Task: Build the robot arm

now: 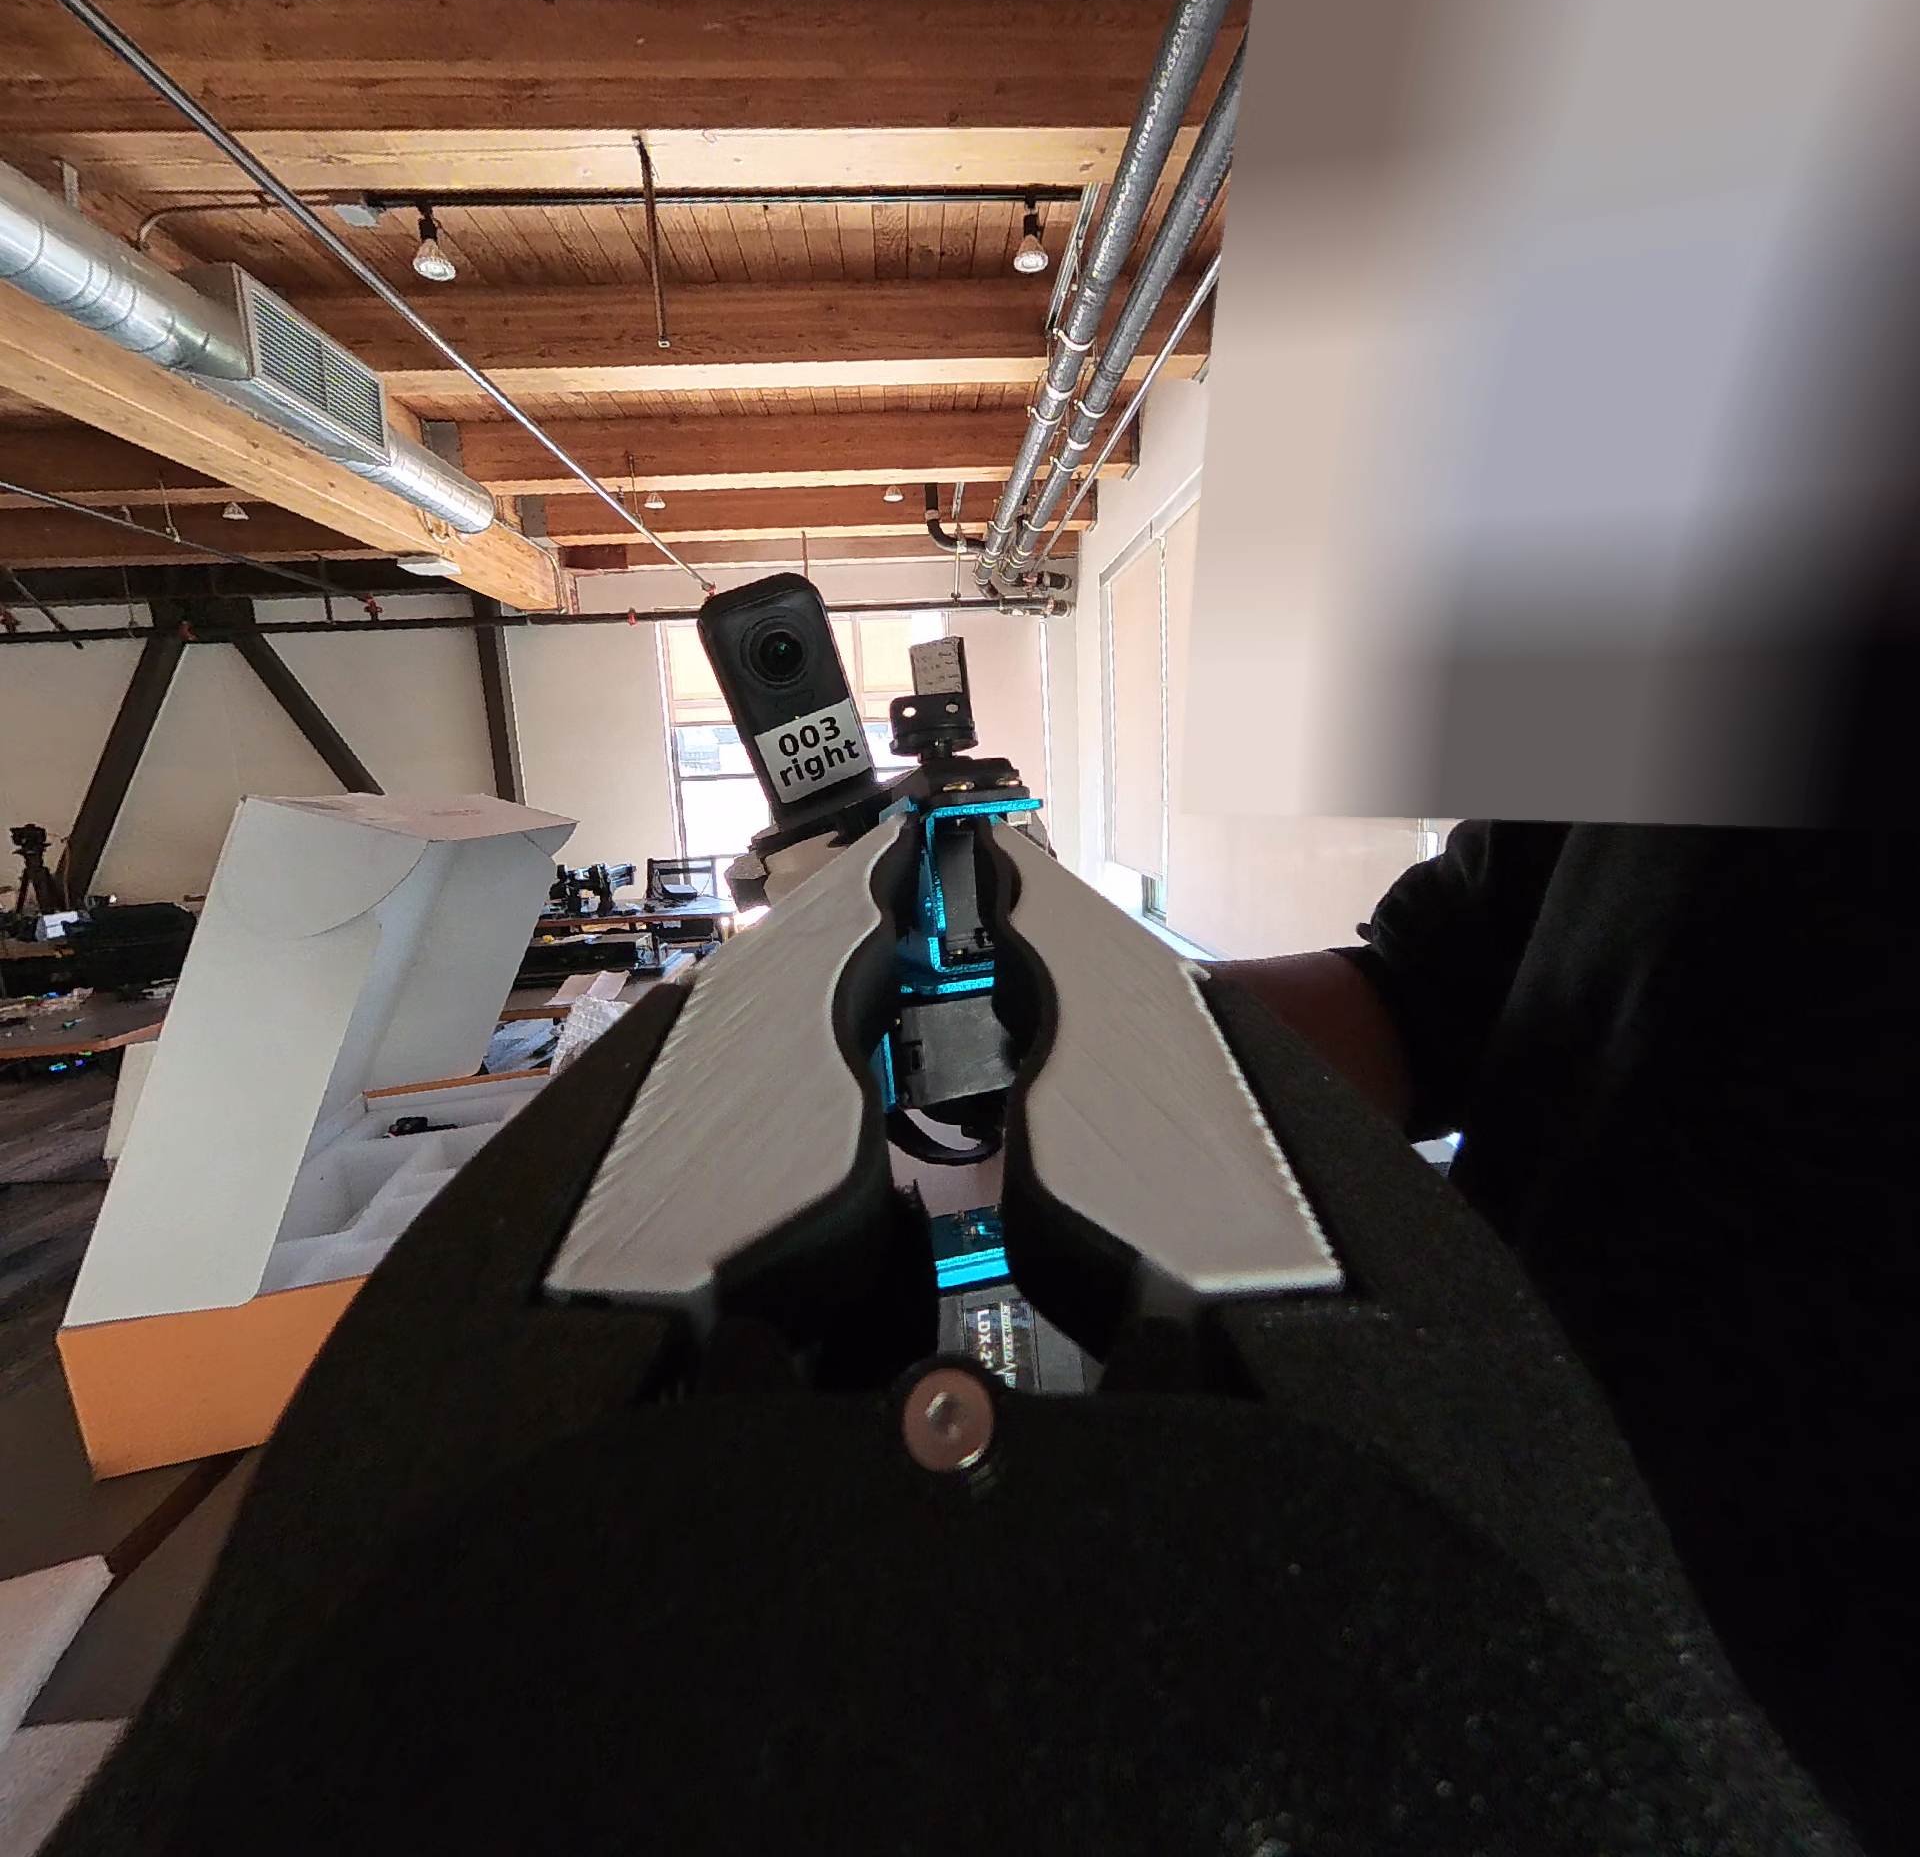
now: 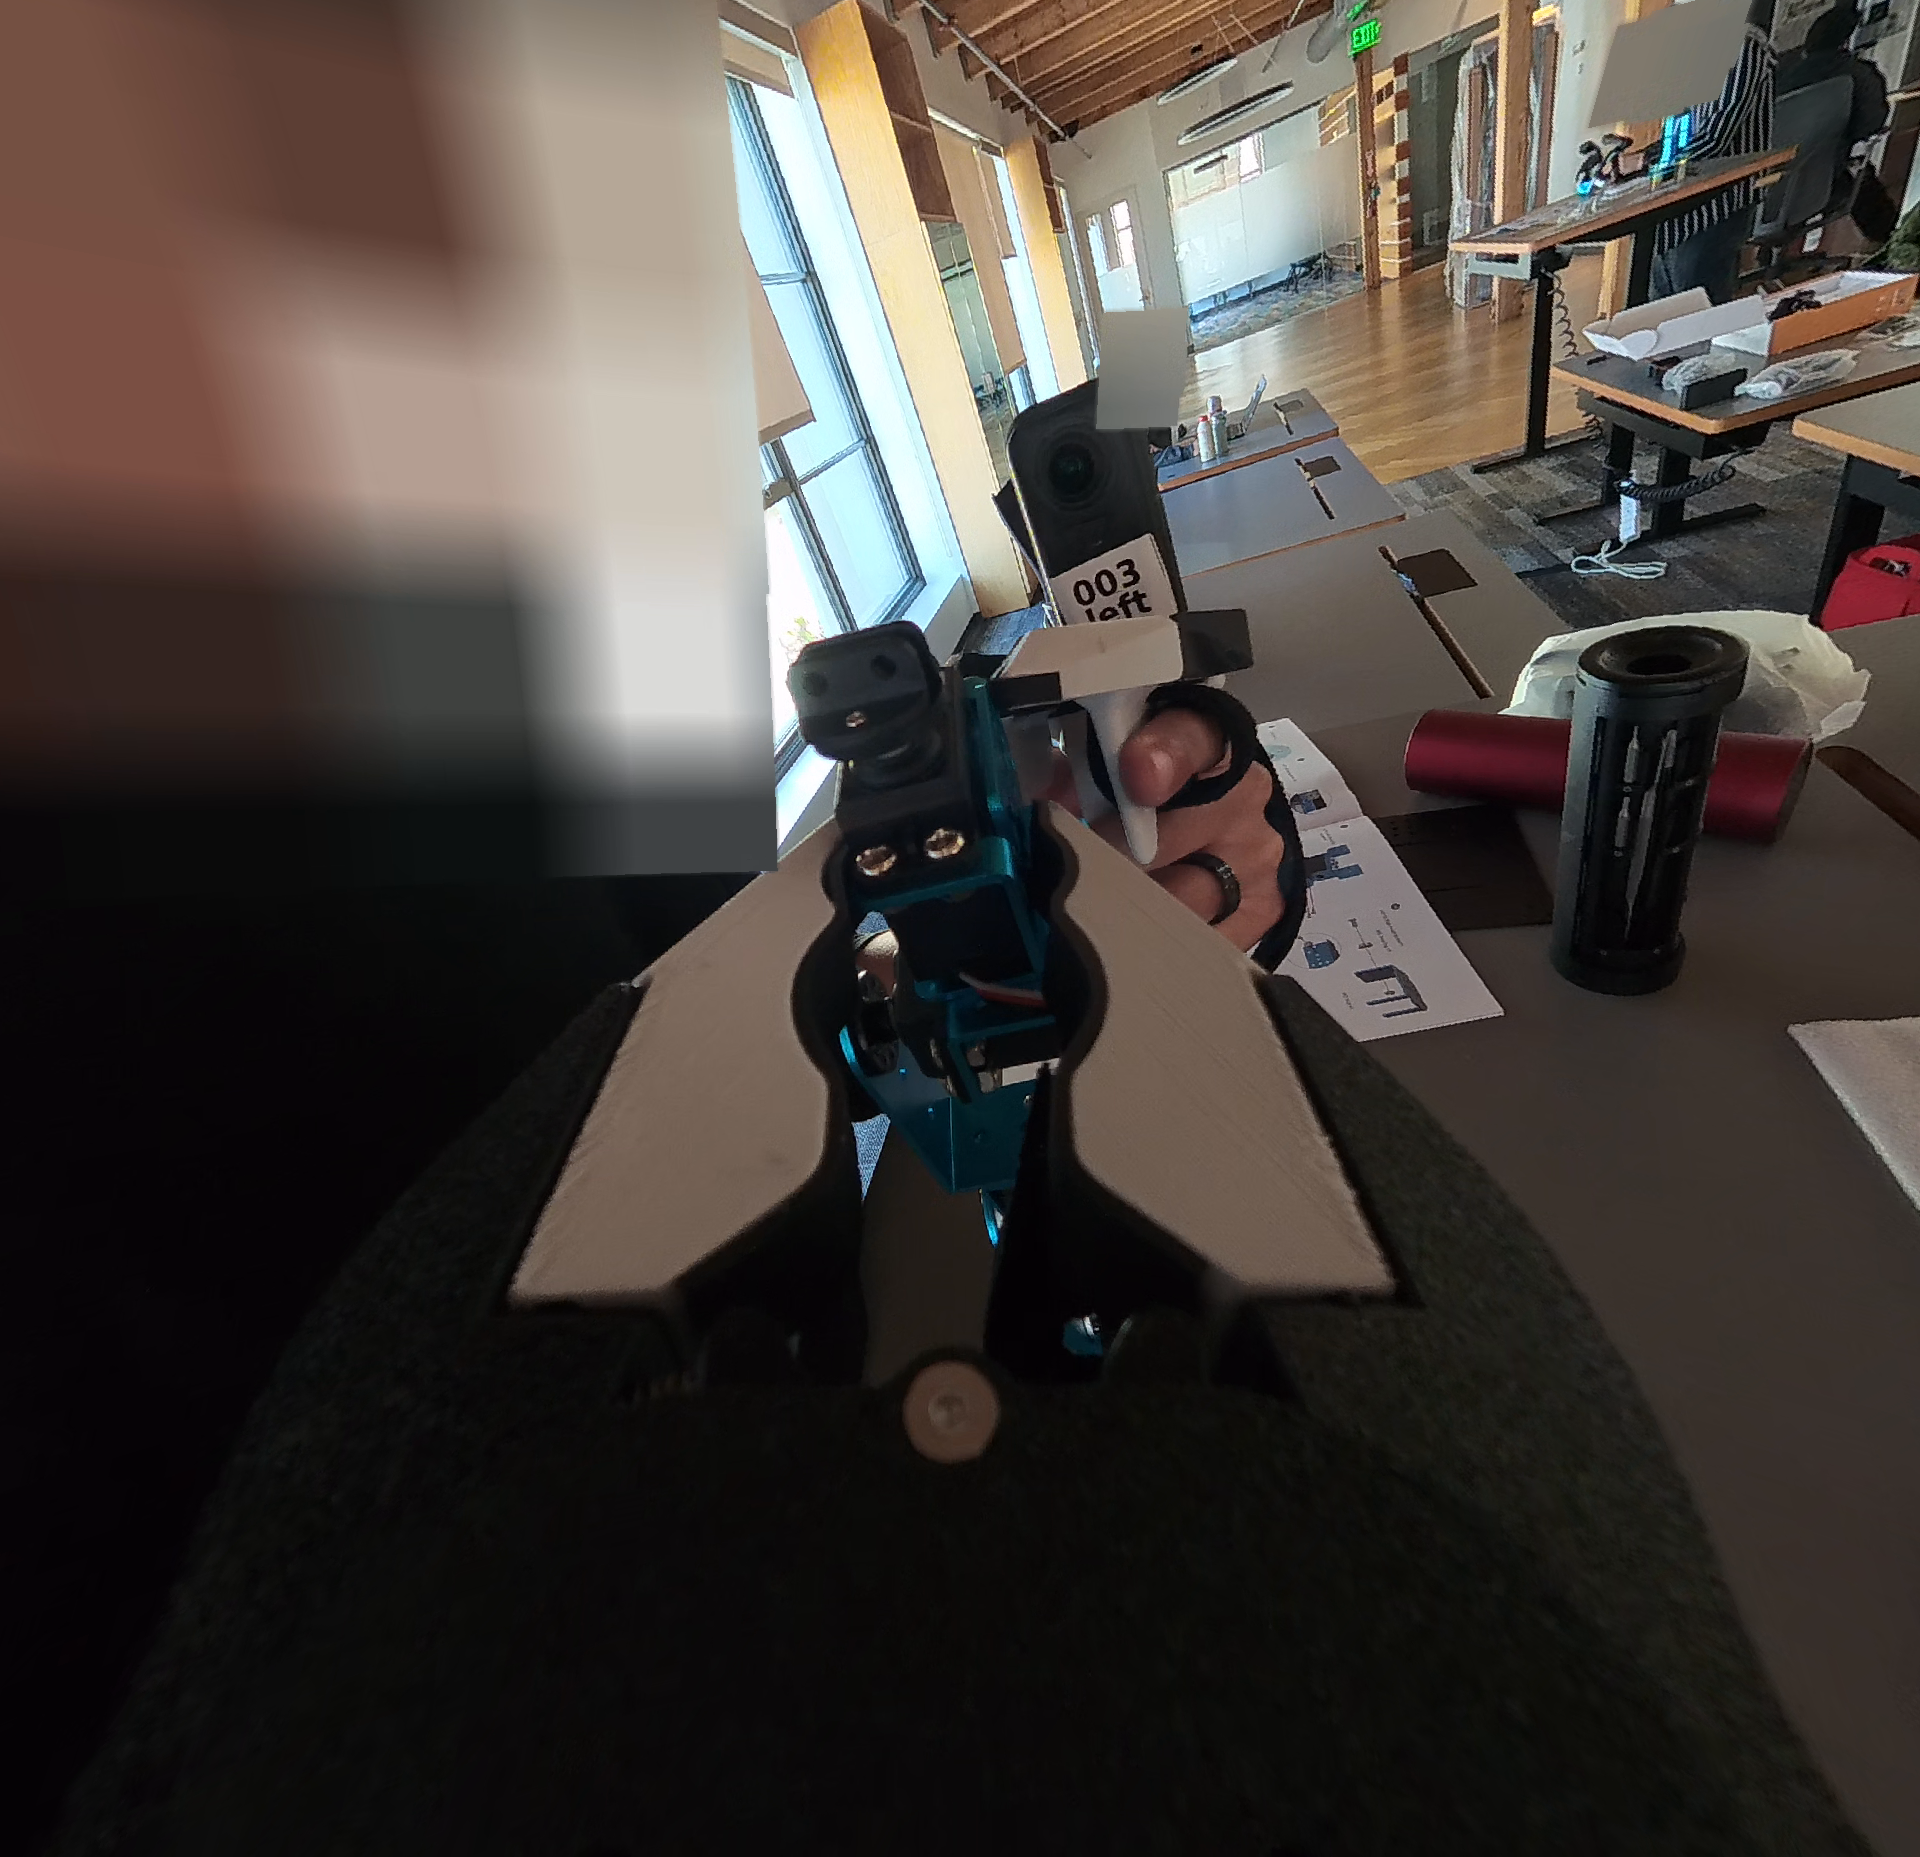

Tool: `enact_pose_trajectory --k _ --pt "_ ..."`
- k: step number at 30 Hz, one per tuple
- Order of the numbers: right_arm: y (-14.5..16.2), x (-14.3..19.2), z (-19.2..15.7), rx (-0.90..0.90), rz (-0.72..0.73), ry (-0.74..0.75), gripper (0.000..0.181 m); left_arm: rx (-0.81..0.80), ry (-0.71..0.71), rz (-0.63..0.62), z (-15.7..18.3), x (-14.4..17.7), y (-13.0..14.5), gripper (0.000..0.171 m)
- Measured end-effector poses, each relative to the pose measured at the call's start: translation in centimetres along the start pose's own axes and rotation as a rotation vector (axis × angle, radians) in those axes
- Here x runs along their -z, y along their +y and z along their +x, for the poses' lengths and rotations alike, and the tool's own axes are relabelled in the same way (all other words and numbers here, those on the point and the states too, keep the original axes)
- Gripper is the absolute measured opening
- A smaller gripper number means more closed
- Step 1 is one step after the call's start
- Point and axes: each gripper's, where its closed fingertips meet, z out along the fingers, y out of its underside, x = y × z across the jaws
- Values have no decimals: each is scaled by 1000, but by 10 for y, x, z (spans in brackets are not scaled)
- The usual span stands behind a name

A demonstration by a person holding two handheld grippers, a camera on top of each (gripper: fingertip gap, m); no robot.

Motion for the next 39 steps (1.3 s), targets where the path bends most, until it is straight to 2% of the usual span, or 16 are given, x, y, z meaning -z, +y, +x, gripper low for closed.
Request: enact_pose_trajectory --k 19,25,29,33,39 --pt "0 1 -1 0 3 -3 29 -27 -27 25 -3 1 -1 0" --pt "1 2 -2 2 -7 1 28 -30 -37 -2 -3 0 1 1" --pt "1 2 -2 8 -9 8 28 3 -1 -6 0 2 -2 18" --pt "1 1 -1 -3 -5 16 29 16 -27 -16 -1 3 -5 19" --pt "1 1 0 7 -5 33 29 8 -77 -127 7 -2 3 26"
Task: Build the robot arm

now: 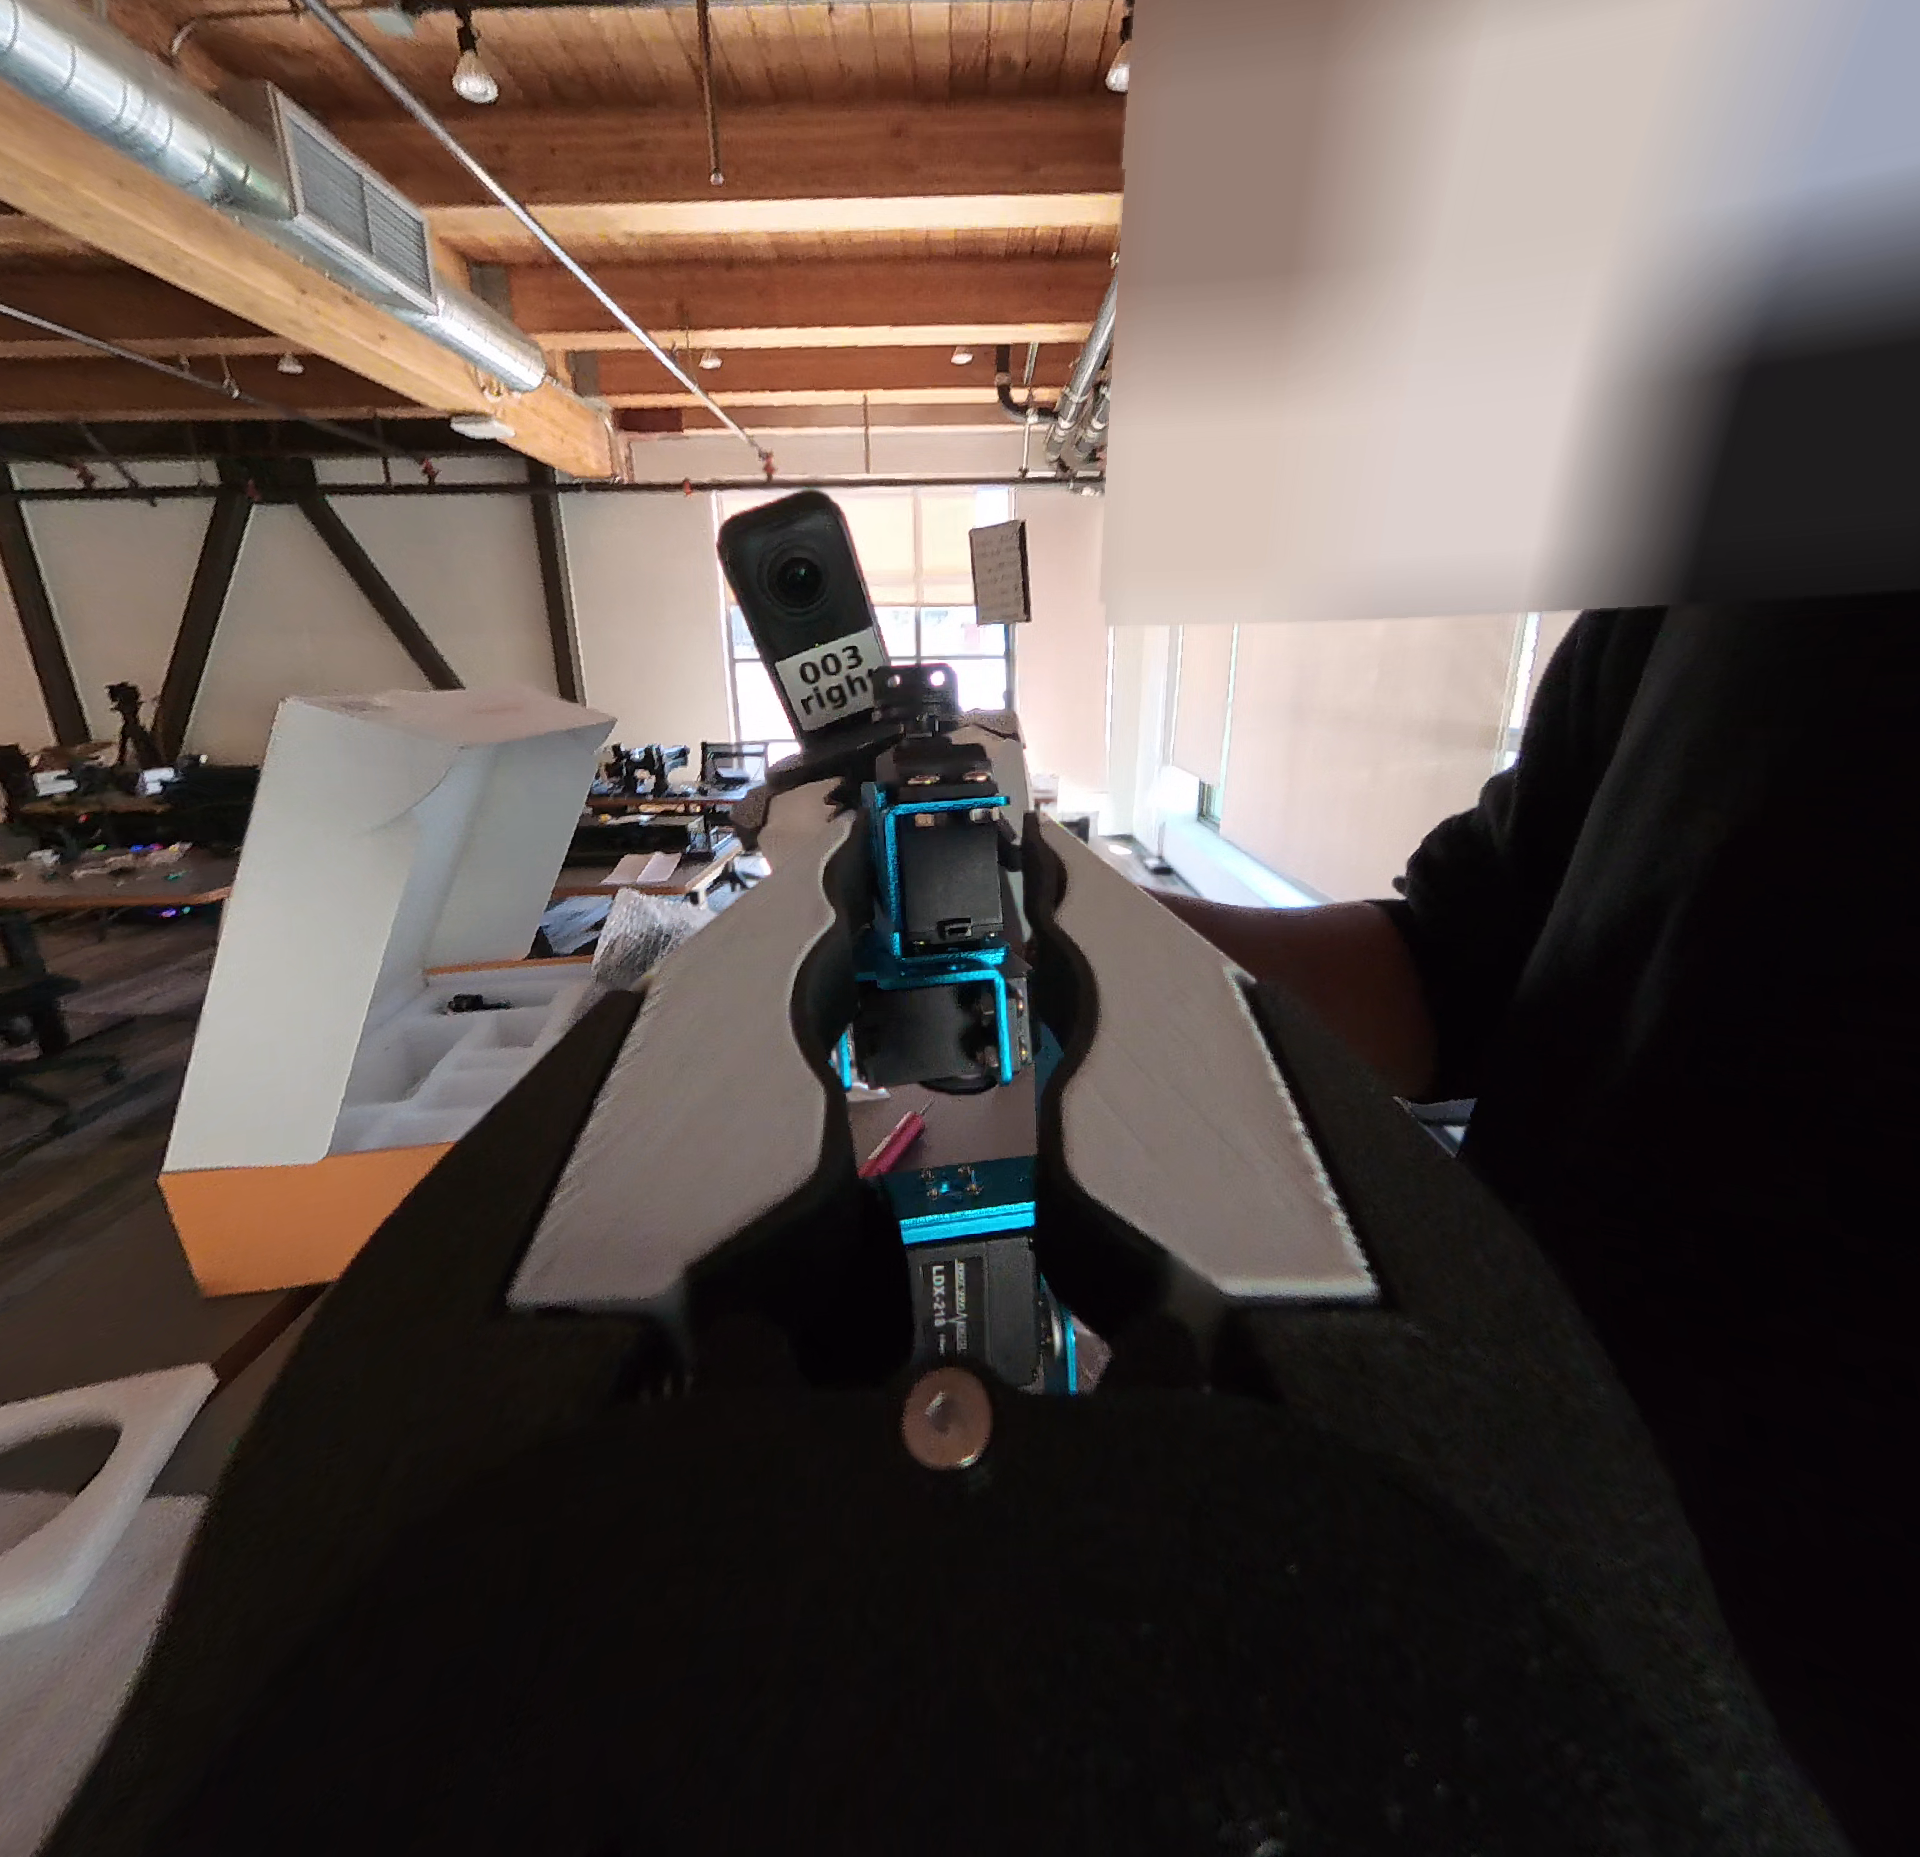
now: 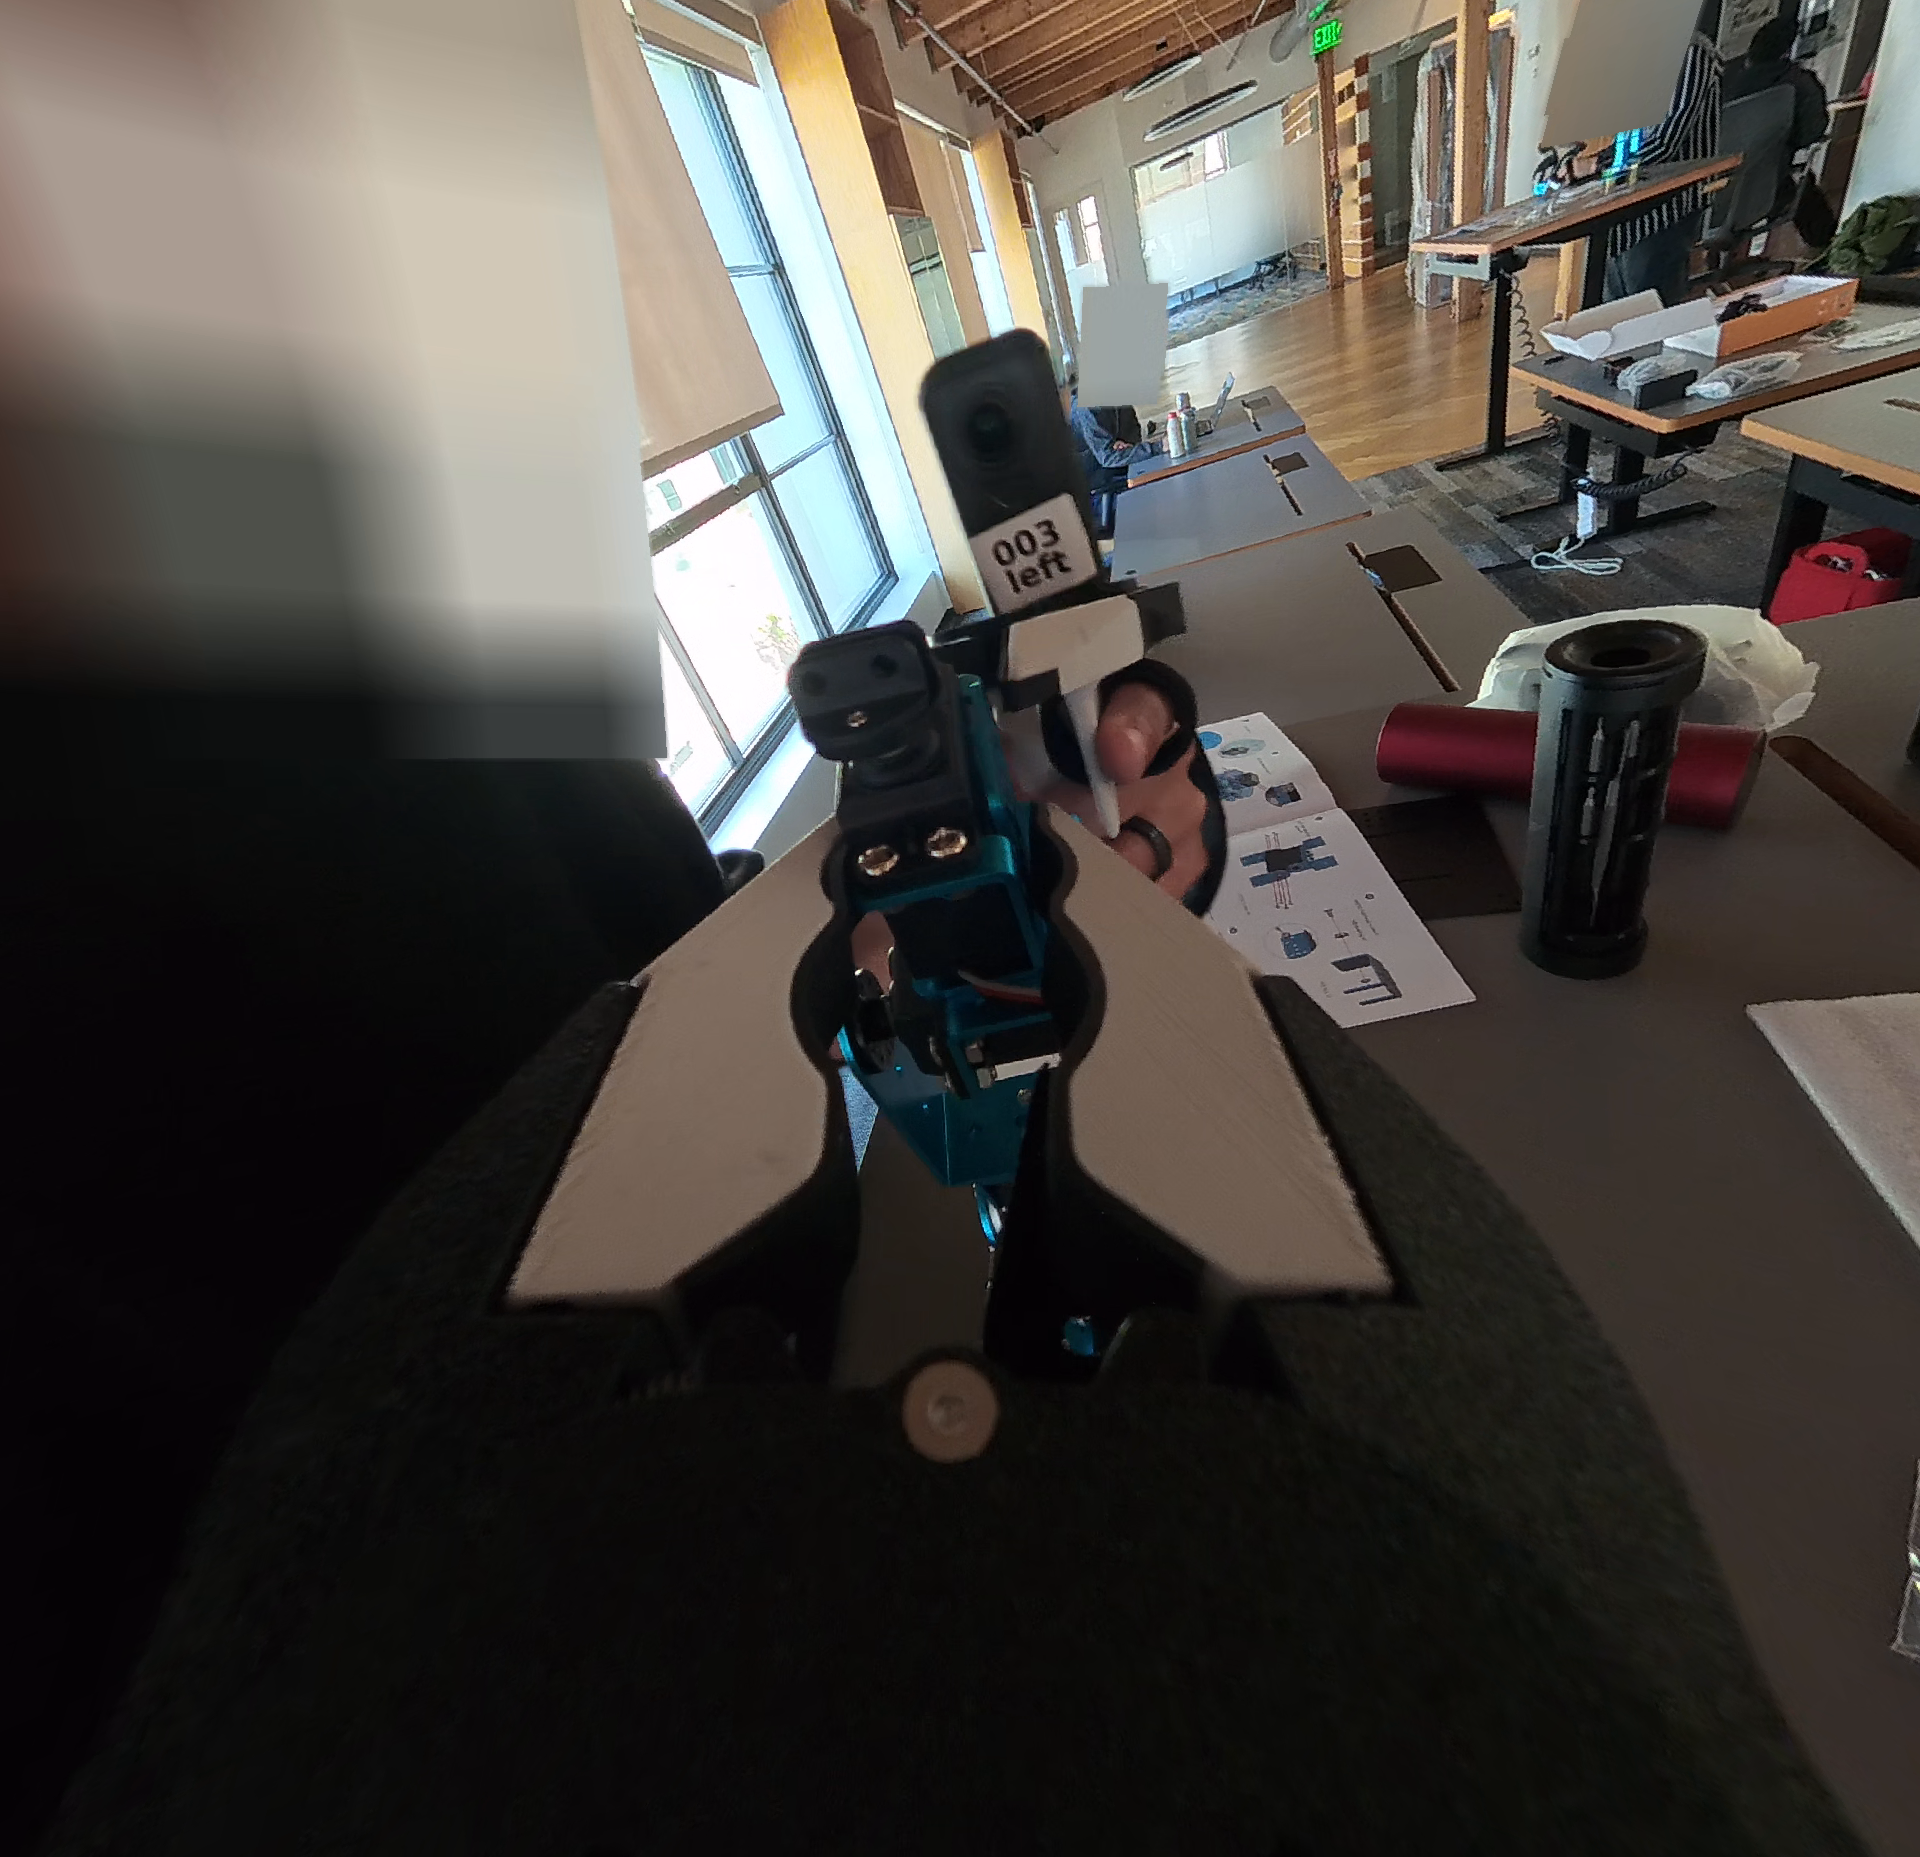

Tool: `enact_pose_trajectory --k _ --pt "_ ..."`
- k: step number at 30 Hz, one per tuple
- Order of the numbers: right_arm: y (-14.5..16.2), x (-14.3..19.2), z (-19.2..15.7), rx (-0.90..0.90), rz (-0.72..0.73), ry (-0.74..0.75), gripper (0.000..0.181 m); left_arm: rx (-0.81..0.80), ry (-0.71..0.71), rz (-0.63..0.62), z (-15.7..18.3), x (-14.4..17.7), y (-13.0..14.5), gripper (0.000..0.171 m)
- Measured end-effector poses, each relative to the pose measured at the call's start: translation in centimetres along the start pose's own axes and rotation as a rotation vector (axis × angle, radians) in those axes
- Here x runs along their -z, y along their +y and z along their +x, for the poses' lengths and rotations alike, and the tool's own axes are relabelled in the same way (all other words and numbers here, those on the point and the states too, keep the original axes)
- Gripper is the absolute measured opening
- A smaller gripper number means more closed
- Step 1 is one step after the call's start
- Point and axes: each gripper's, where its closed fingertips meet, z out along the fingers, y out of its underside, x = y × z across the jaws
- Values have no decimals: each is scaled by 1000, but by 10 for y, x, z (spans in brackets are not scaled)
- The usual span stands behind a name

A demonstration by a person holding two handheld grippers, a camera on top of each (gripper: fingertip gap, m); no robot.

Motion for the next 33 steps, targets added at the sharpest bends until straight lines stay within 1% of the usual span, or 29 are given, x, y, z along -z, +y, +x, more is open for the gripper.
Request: enact_pose_trajectory --k 1,4,8,9,11,14,16,18,20,23,26,29,31,33 --pt "0 -1 0 3 -3 5 29 0 -12 -15 1 0 1 28" --pt "-1 -3 2 29 -20 47 29 -2 -98 -65 -1 6 6 40" --pt "0 -5 4 111 -44 108 27 11 -201 -165 -3 14 26 46" --pt "1 -5 5 130 -50 125 29 21 -222 -185 -2 16 30 47" --pt "2 -1 9 151 -57 154 37 41 -281 -201 2 24 35 49" --pt "4 20 7 154 -10 168 46 89 -409 -175 14 42 39 48" --pt "6 42 11 135 48 202 46 98 -521 -178 21 53 48 48" --pt "10 61 11 76 110 192 46 100 -604 -213 30 56 61 48" --pt "20 74 8 36 144 173 46 100 -668 -215 40 54 66 48" --pt "47 89 3 27 162 184 46 115 -760 -152 50 51 66 48" --pt "72 96 -8 -32 221 144 46 102 -858 -137 56 47 75 47" --pt "85 100 -14 -118 273 109 44 92 -915 -126 60 37 84 48" --pt "95 101 -17 -140 253 97 44 97 -934 -117 63 31 89 48" --pt "106 103 -18 -117 205 110 44 98 -968 -125 66 29 94 48"
